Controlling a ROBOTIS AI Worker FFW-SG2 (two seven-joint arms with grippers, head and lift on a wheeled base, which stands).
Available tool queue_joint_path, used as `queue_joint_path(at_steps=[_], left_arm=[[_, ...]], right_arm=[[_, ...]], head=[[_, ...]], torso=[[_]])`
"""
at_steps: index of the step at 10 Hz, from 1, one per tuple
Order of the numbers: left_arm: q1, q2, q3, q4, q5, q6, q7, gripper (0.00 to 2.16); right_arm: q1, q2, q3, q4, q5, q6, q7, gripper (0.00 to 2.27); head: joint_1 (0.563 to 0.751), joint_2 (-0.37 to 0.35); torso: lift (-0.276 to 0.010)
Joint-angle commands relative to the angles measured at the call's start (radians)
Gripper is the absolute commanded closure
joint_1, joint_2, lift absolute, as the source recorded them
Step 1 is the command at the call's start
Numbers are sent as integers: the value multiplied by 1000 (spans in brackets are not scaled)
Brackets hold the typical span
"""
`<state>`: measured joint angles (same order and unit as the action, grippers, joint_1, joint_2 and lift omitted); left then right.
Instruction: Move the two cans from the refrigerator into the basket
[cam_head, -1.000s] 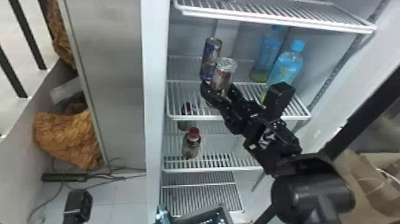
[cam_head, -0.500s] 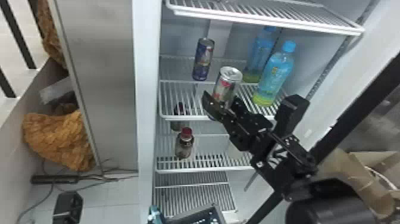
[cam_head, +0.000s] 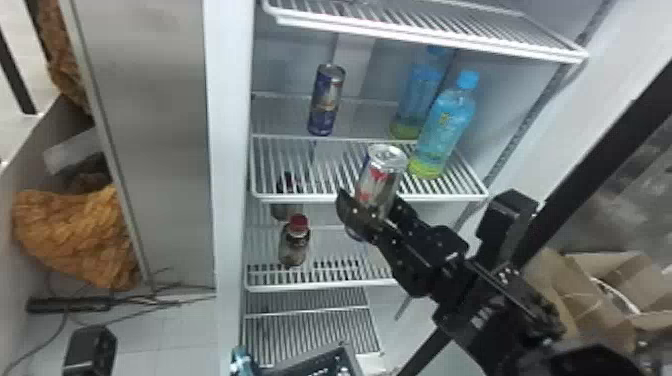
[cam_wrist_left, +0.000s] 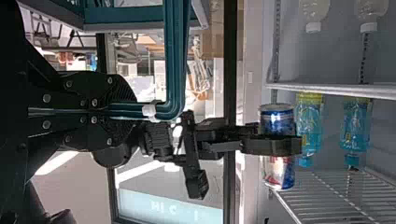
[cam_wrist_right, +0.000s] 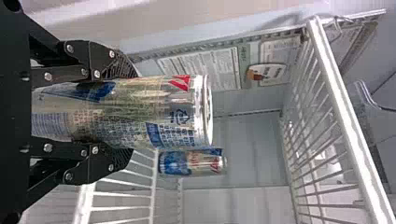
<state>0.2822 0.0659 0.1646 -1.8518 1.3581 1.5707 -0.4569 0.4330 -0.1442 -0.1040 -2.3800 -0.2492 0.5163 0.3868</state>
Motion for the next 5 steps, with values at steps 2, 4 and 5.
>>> queue_joint_path(at_steps=[2,4,5], left_arm=[[0,0,3,0,0,1,0,1197],[0,-1,5,0,0,1,0,1197],[-2,-1,5,0,0,1,0,1197]], right_arm=[[104,0,-14,-105,-12,70,24,1211],[131,-2,-34,-130,-12,127,49,1211],[144,-2,-38,-147,-12,161,66,1211]], head=[[695,-286],[695,-286],[695,-290]], torso=[[-35],[-35],[-35]])
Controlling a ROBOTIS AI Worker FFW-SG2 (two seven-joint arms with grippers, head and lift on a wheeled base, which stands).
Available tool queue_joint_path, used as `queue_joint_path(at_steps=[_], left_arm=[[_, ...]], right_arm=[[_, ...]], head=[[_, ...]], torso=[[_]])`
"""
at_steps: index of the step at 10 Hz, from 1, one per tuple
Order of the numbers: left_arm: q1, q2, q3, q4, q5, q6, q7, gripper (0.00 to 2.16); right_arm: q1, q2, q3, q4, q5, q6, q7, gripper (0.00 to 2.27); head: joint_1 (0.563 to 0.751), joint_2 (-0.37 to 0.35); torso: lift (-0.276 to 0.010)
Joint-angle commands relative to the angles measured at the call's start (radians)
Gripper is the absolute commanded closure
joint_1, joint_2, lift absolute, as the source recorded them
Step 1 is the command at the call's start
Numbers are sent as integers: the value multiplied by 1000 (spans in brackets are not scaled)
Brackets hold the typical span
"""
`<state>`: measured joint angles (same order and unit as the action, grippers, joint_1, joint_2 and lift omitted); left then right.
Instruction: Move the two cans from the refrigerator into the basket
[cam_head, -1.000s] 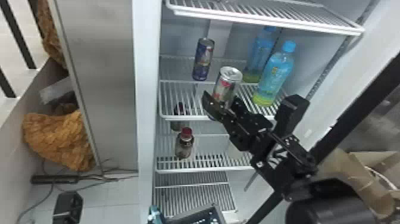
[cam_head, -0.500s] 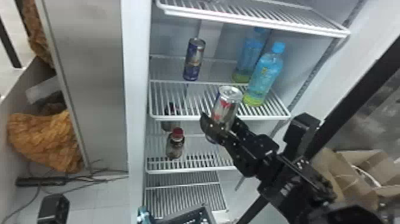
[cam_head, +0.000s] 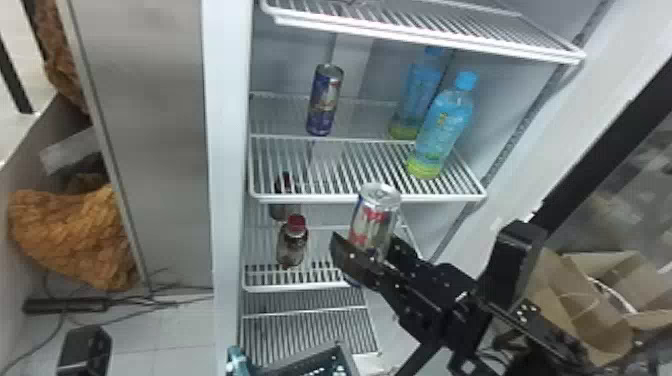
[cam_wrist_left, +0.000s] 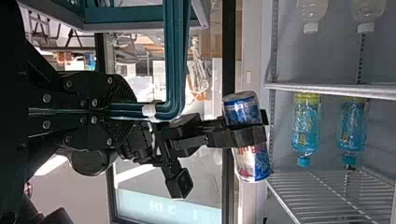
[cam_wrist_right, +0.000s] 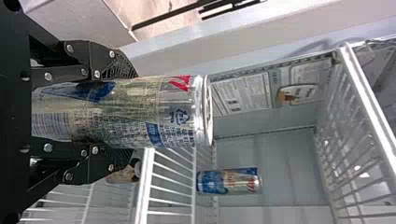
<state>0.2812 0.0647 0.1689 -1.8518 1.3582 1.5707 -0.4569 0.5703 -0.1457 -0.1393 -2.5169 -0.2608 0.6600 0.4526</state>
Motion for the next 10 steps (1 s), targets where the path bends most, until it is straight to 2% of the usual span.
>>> queue_joint_path(at_steps=[1,4,6,10], left_arm=[[-1,0,-1,0,0,1,0,1197],[-4,0,-1,0,-2,1,0,1197],[-9,1,-5,0,-4,1,1,1197],[-16,3,-7,0,-6,1,1,1197]], right_arm=[[16,0,-8,-12,0,54,26,1211],[41,-6,-10,-47,-2,172,92,1211],[48,-25,2,-66,-28,263,130,1211],[53,-37,-14,-71,-8,427,229,1211]], head=[[695,-291],[695,-290],[695,-276],[695,-258]], torso=[[-35],[-35],[-35],[-35]])
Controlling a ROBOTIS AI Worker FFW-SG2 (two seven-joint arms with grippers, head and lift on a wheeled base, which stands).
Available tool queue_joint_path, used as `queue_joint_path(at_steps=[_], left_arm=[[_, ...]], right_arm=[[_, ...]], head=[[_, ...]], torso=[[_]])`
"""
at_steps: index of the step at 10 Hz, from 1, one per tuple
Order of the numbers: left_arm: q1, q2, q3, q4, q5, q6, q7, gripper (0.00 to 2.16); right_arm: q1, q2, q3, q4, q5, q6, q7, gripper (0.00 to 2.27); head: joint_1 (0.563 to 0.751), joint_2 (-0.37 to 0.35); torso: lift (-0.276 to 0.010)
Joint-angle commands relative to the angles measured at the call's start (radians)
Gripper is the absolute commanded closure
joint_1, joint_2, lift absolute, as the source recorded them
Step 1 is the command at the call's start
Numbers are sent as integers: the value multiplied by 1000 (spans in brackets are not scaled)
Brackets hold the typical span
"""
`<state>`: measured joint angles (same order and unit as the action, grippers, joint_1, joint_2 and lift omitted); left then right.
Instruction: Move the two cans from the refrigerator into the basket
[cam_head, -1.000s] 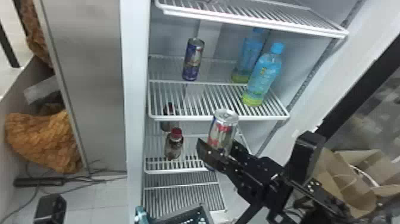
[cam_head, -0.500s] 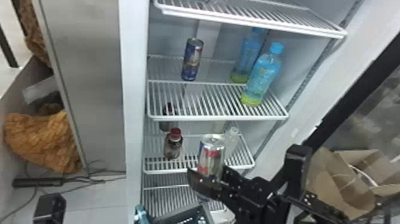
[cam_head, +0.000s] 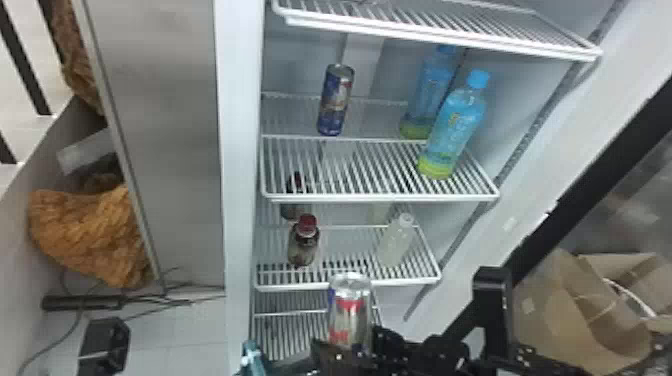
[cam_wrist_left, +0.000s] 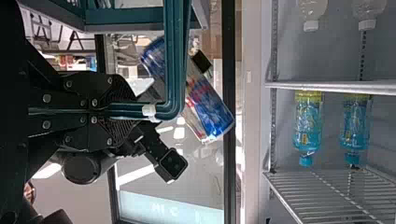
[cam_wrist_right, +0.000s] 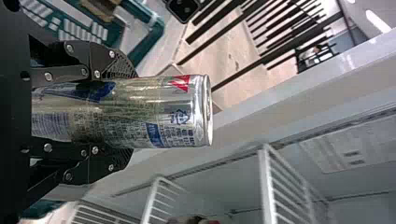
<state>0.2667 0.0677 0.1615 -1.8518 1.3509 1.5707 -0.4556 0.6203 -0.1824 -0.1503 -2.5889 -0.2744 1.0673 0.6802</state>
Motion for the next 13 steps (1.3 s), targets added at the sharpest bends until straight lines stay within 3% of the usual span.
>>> queue_joint_path(at_steps=[1,7,8,10,11,13], left_arm=[[-4,1,0,0,-1,1,0,1197],[-14,3,-2,0,-5,1,0,1197],[-11,3,0,0,-3,1,0,1196],[-11,3,0,0,-3,1,0,1196],[-11,3,2,0,-3,1,0,1196],[-9,3,2,0,1,1,0,1197]], right_arm=[[6,0,-5,1,13,62,22,1211],[-44,-29,13,43,73,258,173,1188],[-53,-32,19,60,75,280,187,1021],[-66,-32,23,82,81,275,203,220],[-68,-32,23,84,77,268,203,41],[-73,-29,15,111,23,216,203,154]], head=[[695,-265],[695,-280],[695,-281],[695,-288],[695,-288],[695,-281]], torso=[[-35],[-35],[-35],[-35],[-35],[-35]])
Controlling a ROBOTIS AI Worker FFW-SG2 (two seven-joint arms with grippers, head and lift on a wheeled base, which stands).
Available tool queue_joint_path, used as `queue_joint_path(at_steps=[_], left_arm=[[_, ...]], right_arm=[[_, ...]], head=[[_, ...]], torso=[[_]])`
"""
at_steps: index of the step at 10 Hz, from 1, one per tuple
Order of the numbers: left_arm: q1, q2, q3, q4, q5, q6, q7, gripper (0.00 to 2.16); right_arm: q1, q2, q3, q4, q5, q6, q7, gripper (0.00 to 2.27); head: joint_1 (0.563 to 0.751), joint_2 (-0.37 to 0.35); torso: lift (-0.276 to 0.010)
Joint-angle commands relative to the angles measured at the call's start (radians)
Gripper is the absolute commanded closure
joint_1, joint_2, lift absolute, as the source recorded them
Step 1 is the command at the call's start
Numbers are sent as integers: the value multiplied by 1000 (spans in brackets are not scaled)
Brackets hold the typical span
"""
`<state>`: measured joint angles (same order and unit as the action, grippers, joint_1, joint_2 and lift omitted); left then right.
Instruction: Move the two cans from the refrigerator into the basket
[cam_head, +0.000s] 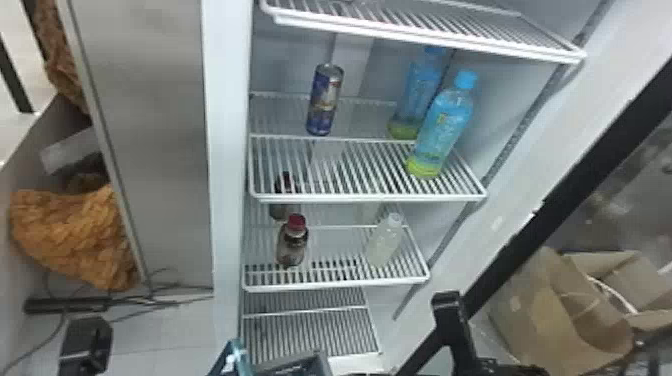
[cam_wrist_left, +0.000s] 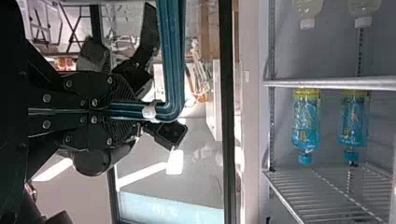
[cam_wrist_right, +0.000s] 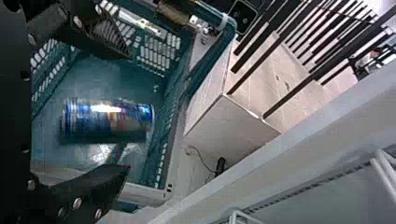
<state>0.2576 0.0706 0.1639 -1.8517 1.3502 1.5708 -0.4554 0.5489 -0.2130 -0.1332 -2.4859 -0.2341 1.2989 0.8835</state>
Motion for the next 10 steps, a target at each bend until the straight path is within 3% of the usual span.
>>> queue_joint_path(at_steps=[1,5,10], left_arm=[[3,0,2,0,2,1,0,1197],[7,-2,6,0,6,1,0,1196],[12,-2,6,0,6,1,0,1196]], right_arm=[[-4,6,-6,28,-49,-45,0,163],[-21,17,-50,52,-115,-158,-12,167],[-63,29,-108,50,-199,-248,-63,176]], head=[[695,-273],[695,-237],[695,-262]], torso=[[-35],[-35],[-35]])
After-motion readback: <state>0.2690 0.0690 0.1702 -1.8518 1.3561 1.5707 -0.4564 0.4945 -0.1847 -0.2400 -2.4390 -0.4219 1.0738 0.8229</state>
